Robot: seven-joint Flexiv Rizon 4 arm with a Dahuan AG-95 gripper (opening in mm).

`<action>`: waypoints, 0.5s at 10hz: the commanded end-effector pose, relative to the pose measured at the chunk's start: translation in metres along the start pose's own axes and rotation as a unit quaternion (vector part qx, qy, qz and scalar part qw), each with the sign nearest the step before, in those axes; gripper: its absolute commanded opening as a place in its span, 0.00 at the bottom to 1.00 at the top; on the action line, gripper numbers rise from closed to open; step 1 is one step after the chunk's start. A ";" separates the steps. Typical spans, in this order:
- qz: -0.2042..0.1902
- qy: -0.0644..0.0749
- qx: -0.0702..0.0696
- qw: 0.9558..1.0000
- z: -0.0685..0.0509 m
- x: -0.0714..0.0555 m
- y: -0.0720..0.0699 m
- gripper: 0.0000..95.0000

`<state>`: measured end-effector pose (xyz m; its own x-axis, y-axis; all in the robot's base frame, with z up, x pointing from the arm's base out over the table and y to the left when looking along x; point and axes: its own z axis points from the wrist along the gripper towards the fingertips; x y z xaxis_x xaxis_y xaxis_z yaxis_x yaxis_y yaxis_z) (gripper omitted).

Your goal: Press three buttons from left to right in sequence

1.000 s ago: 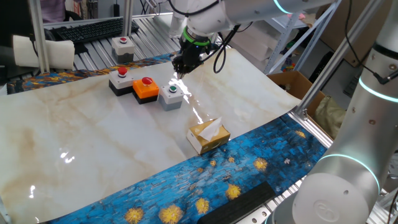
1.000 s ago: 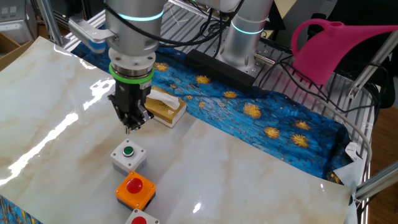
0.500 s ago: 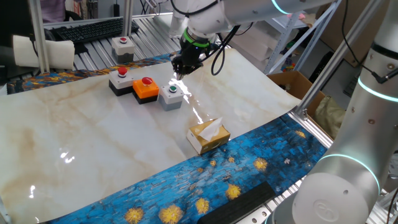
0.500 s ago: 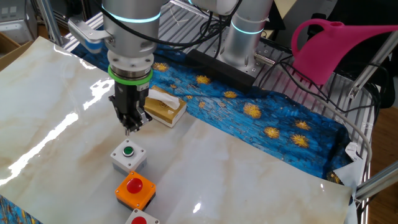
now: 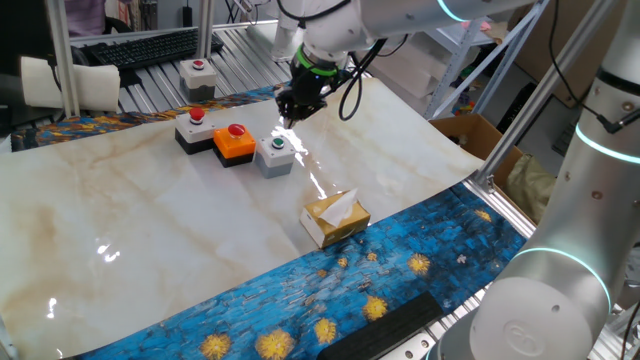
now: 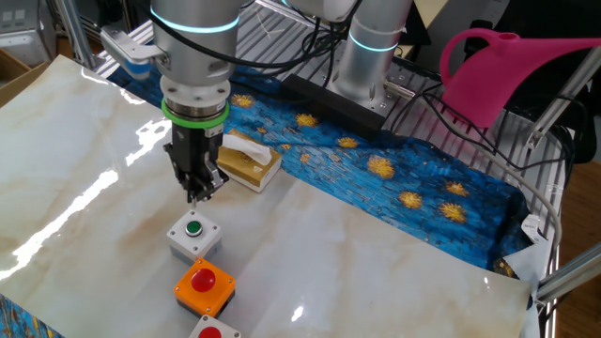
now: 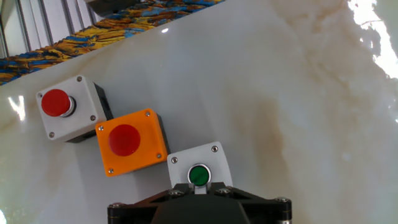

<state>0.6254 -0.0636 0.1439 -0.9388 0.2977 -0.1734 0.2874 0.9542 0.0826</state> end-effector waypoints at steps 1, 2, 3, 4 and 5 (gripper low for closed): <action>-0.001 0.002 -0.010 1.000 0.000 0.001 0.000 1.00; -0.005 0.003 -0.021 1.000 0.000 0.001 0.000 1.00; -0.003 0.005 -0.027 1.000 0.000 0.001 0.000 1.00; 0.003 0.008 -0.042 0.999 0.000 0.001 0.000 1.00; 0.008 0.015 -0.079 0.997 0.001 0.001 0.000 1.00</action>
<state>0.6242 -0.0642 0.1423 -0.9399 0.3045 -0.1544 0.2740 0.9426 0.1907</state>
